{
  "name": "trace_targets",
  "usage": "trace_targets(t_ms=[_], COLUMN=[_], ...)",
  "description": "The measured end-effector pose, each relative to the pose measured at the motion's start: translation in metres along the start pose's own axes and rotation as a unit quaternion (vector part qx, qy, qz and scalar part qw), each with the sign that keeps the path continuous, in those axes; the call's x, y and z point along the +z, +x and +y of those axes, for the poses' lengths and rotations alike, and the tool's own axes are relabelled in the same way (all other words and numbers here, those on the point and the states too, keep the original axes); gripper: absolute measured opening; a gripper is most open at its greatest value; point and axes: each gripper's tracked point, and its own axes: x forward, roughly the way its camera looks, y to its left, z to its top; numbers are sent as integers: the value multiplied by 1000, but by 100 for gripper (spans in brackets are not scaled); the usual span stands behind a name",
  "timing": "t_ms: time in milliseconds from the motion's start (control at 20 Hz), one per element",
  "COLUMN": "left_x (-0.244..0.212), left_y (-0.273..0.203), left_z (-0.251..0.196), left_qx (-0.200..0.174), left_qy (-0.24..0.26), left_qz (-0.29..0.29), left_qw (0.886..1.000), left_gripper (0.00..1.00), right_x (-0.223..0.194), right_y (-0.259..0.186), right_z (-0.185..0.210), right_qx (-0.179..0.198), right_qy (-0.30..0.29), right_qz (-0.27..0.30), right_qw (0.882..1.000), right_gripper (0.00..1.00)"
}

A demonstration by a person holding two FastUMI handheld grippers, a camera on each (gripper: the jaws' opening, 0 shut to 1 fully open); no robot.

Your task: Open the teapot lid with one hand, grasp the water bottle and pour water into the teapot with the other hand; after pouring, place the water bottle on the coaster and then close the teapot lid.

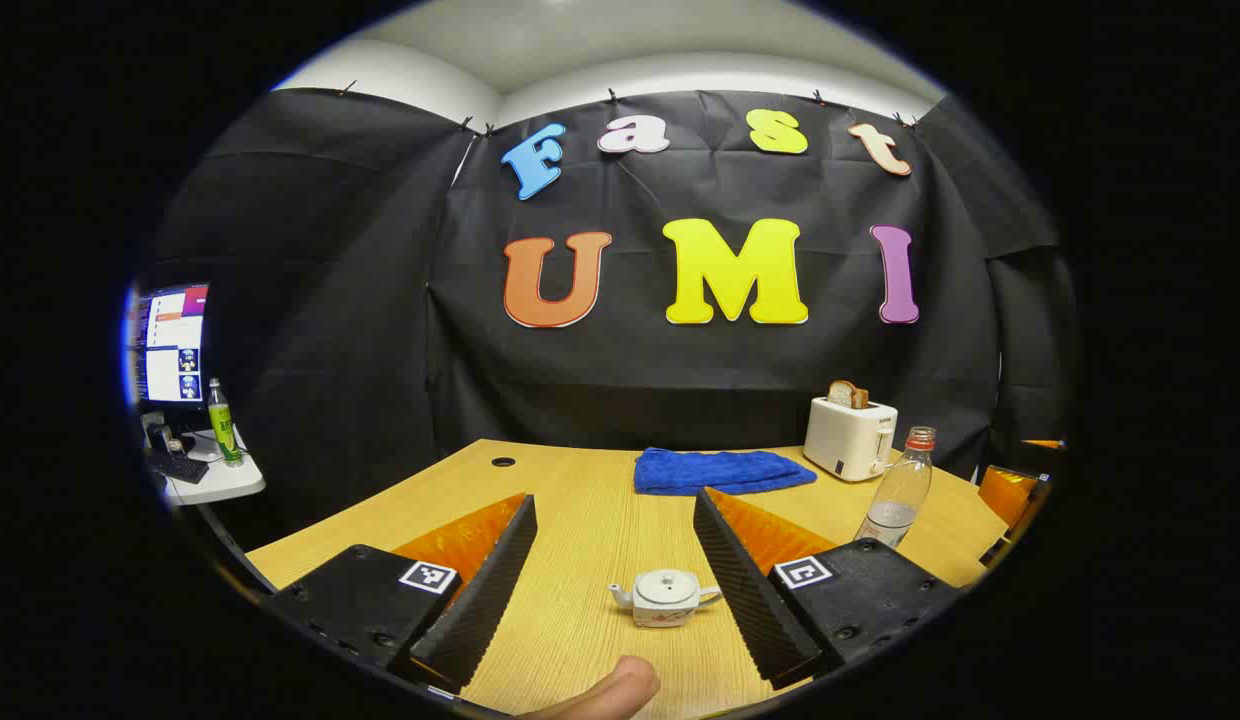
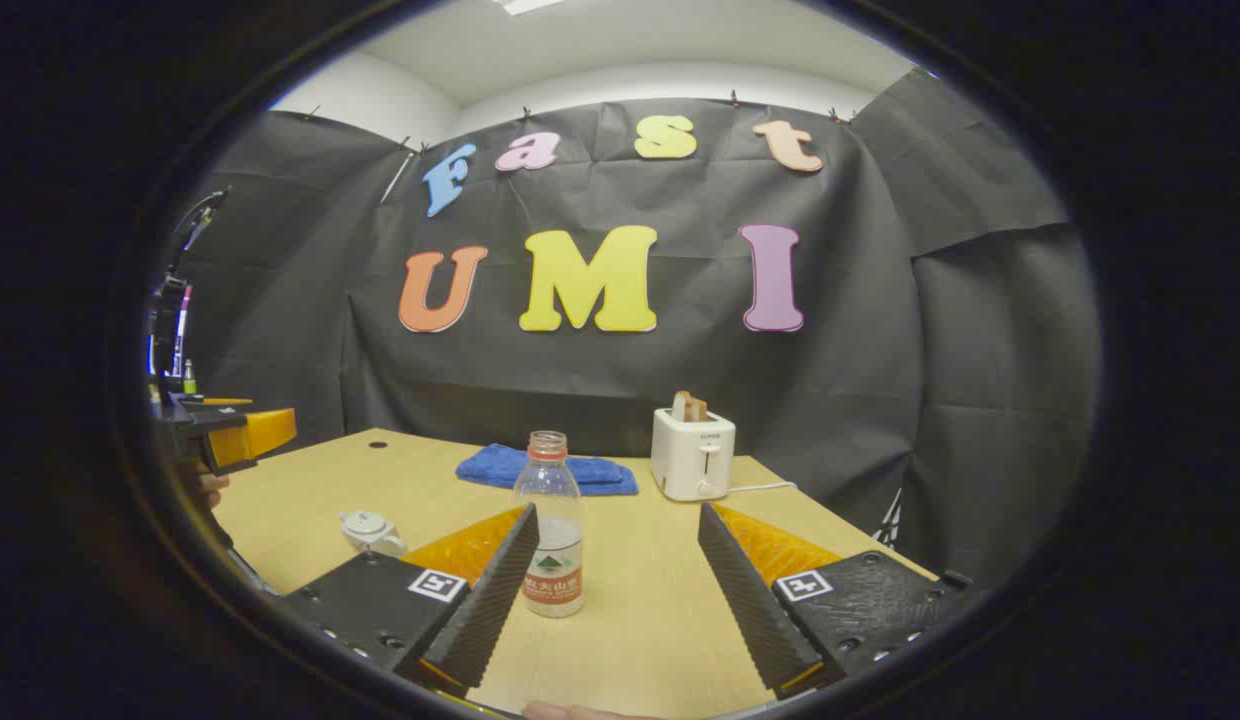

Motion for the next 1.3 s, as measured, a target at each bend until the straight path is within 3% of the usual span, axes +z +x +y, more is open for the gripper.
trace_targets(t_ms=[850, 1300], left_x=[1, -68], left_y=[5, 40], left_z=[0, -31], left_qx=[-11, -36], left_qy=[-7, 16], left_qz=[-5, 50], left_qw=[1000, 998], left_gripper=[99, 99], right_x=[-5, -31], right_y=[0, 20], right_z=[-8, -25], right_qx=[-5, 3], right_qy=[4, 8], right_qz=[-3, 5], right_qw=[1000, 1000], right_gripper=[96, 96])
